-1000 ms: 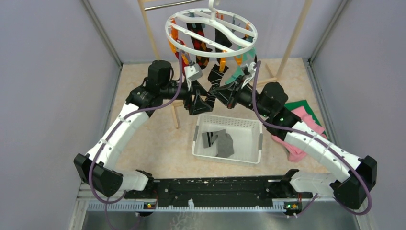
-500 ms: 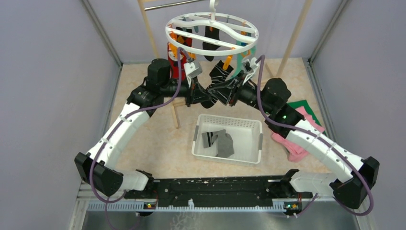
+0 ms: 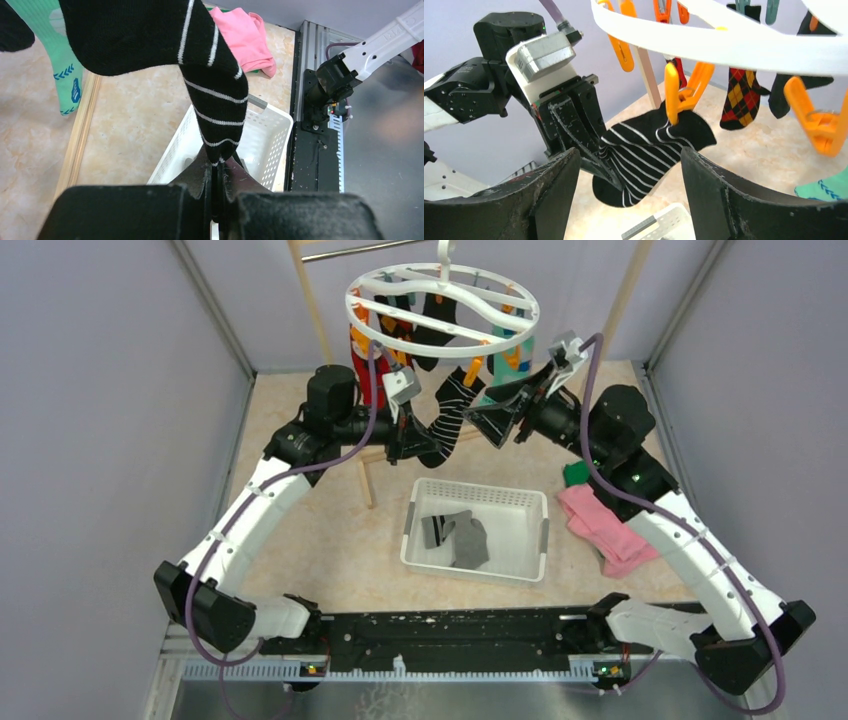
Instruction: Remove the socks clipped to the hanger
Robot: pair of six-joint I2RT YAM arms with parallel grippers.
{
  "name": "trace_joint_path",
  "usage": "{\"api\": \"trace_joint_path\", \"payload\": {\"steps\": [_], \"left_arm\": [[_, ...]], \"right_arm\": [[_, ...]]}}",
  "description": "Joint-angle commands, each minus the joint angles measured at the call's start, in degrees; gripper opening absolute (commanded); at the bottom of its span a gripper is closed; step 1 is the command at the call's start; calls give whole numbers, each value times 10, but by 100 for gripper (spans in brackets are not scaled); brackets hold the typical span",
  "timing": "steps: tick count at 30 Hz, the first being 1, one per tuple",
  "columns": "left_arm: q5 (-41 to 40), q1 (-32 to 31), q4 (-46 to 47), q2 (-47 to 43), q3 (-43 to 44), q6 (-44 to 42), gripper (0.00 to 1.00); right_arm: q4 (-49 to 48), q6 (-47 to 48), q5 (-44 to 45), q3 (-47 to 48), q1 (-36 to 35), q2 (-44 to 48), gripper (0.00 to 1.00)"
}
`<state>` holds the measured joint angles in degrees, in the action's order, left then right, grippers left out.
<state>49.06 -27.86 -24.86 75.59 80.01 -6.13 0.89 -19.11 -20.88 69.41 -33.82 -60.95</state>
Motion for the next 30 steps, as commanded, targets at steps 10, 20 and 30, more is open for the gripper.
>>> {"api": "trace_joint_path", "payload": {"steps": [10,20,30], "left_arm": [[30,1,10,-27,2,20,0],[38,1,-3,-36,-4,17,0],[45,1,-5,-42,-10,18,0]], "right_arm": [[-113,-62,-58,98,34,-110,71],[-143,-68,-44,85,34,-114,66],[-188,-92,-59,86,41,-121,45]]}}
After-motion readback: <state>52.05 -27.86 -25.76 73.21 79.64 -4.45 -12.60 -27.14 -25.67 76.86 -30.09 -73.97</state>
